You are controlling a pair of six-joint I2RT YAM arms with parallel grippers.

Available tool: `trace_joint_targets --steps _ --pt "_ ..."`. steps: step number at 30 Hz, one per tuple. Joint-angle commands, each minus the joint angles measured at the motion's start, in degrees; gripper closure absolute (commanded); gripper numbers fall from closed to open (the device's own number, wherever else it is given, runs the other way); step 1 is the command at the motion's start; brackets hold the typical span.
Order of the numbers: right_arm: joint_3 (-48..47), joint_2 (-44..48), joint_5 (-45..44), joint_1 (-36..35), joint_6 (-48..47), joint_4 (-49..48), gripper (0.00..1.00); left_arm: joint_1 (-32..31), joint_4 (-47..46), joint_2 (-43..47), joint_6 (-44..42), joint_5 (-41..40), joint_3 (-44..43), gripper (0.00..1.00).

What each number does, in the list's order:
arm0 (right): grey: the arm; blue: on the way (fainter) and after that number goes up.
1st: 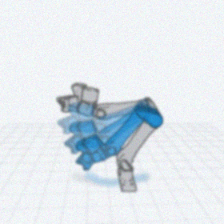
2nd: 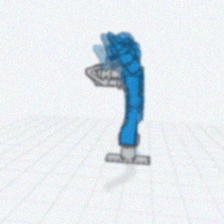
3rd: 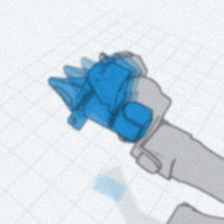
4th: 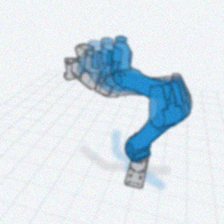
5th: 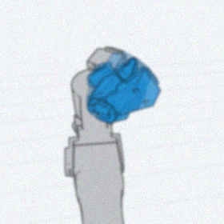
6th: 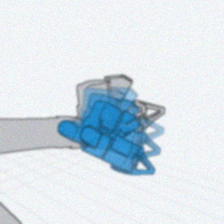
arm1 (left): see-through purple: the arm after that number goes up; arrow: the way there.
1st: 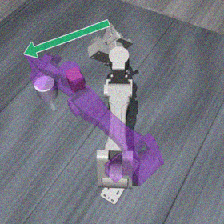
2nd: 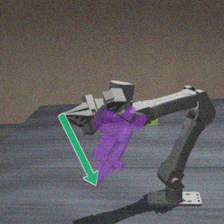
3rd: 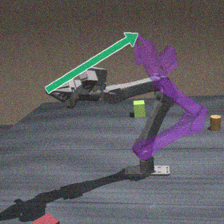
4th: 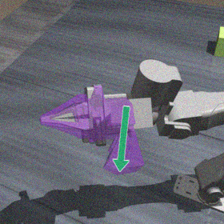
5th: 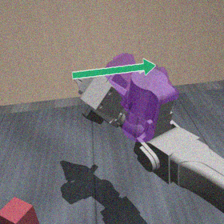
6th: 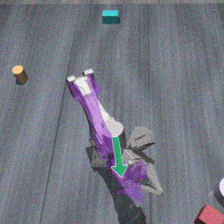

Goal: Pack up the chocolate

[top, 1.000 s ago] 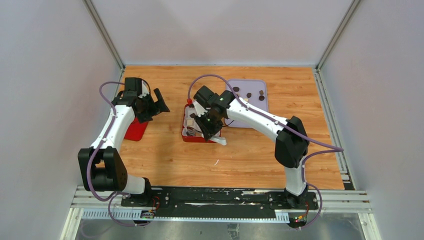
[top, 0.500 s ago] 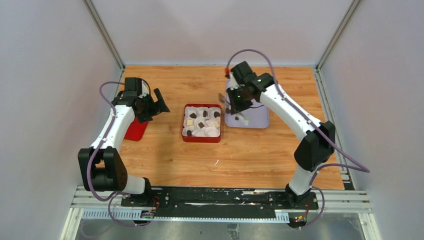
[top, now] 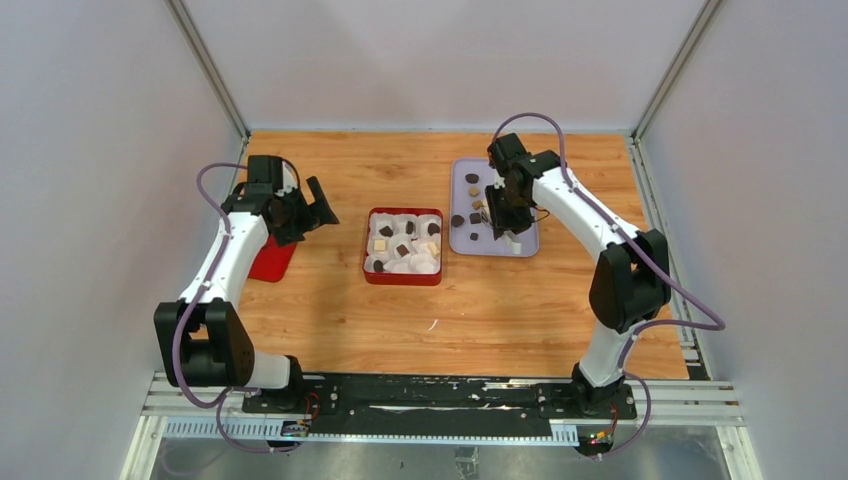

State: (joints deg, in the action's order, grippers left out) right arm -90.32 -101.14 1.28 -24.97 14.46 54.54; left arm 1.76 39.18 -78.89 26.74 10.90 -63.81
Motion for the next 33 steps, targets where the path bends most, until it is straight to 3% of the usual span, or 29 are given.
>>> trace_joint_targets --steps 1,5,14,33 --pt "-0.56 -2.4 -5.01 0.89 1.15 0.08 0.61 0.26 0.45 1.98 -0.9 -0.37 0.99 0.0" --pt "-1.06 -3.92 -7.29 0.9 0.89 0.08 0.61 0.26 0.57 2.38 -0.9 -0.62 1.18 0.0" --pt "-1.85 -6.14 -3.72 0.86 -1.11 -1.27 0.58 0.26 0.57 2.23 -0.95 -0.75 1.19 0.0" --pt "-11.05 -14.34 -3.35 0.84 -2.39 0.61 0.55 0.26 0.28 0.87 -0.44 -0.42 0.35 0.0"
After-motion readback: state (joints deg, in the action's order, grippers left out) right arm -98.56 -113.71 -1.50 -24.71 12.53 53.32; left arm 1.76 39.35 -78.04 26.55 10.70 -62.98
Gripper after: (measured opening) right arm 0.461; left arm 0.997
